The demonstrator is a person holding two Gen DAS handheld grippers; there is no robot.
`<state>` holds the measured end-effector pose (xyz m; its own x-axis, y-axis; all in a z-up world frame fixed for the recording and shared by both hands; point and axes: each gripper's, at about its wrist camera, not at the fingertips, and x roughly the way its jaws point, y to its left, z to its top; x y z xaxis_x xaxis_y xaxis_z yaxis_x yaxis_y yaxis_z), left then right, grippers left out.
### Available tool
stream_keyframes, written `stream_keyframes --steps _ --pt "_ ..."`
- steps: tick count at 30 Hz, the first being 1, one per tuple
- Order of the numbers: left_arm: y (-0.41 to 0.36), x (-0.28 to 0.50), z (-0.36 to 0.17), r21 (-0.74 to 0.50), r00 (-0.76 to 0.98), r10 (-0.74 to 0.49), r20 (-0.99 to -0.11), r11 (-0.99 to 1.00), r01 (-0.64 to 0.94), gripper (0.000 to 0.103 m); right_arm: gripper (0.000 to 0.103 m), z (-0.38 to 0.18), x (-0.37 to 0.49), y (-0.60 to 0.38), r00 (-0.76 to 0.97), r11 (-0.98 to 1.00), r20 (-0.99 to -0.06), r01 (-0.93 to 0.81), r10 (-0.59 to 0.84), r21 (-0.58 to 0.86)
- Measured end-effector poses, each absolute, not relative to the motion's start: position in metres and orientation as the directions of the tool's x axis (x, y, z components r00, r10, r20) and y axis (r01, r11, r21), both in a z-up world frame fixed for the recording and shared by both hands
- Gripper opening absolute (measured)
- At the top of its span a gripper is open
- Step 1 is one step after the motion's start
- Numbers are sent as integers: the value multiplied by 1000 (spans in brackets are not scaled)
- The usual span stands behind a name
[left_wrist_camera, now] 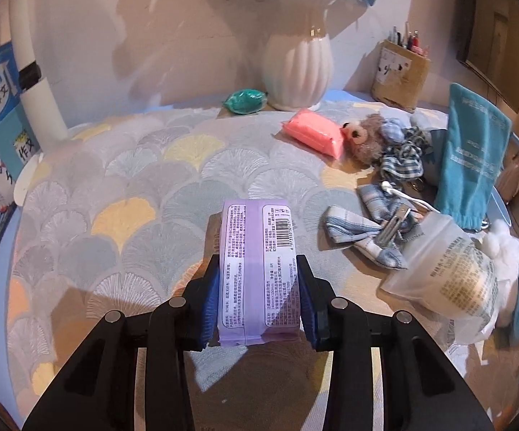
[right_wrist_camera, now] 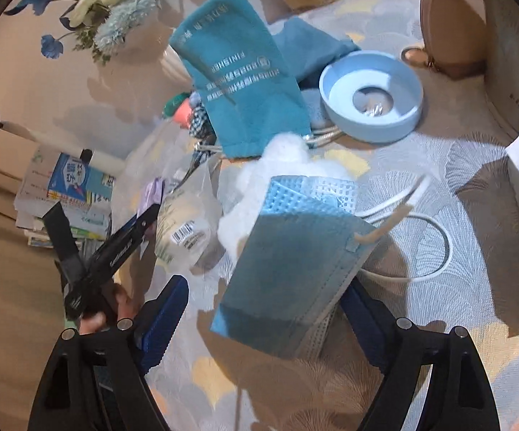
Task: Organize soft objects
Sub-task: 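Carry the wipes pack and mask to the glass plate and release both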
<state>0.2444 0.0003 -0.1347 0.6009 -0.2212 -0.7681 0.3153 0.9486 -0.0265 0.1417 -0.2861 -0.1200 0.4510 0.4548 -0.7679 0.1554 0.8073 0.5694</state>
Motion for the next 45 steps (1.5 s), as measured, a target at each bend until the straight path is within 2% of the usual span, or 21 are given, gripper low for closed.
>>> stream_keyframes --steps 1,2,4,7,10,23,31,37,45 --pt "-2 244 -134 -22 600 -222 -768 947 322 35 78 -119 140 -284 453 818 -774 151 442 555" --pt "-2 244 -134 -20 600 -221 -769 946 323 35 63 -119 138 -282 452 837 -788 148 417 527" --pt "0 242 -132 -28 601 -223 -767 949 315 35 48 -117 132 -283 448 869 -813 141 372 475" --pt "2 233 -127 -90 590 -266 -763 946 310 35 34 -119 118 -292 454 872 -812 136 367 470" --pt "-8 208 -117 -99 590 -290 -754 937 334 35 26 -121 112 -301 454 842 -791 144 410 519" --pt "-104 138 -38 -155 561 -512 -650 813 562 35 25 -37 64 -343 643 832 -655 51 397 553" --pt "-201 100 -22 -168 450 -631 -632 679 715 35 25 -4 21 -410 735 865 -645 168 209 472" --pt "-273 74 -14 -150 376 -676 -634 584 798 35 25 8 -1 -472 770 853 -632 268 89 447" --pt "-372 61 4 -32 424 -672 -607 554 832 35 25 25 6 -541 776 847 -629 366 -48 387"
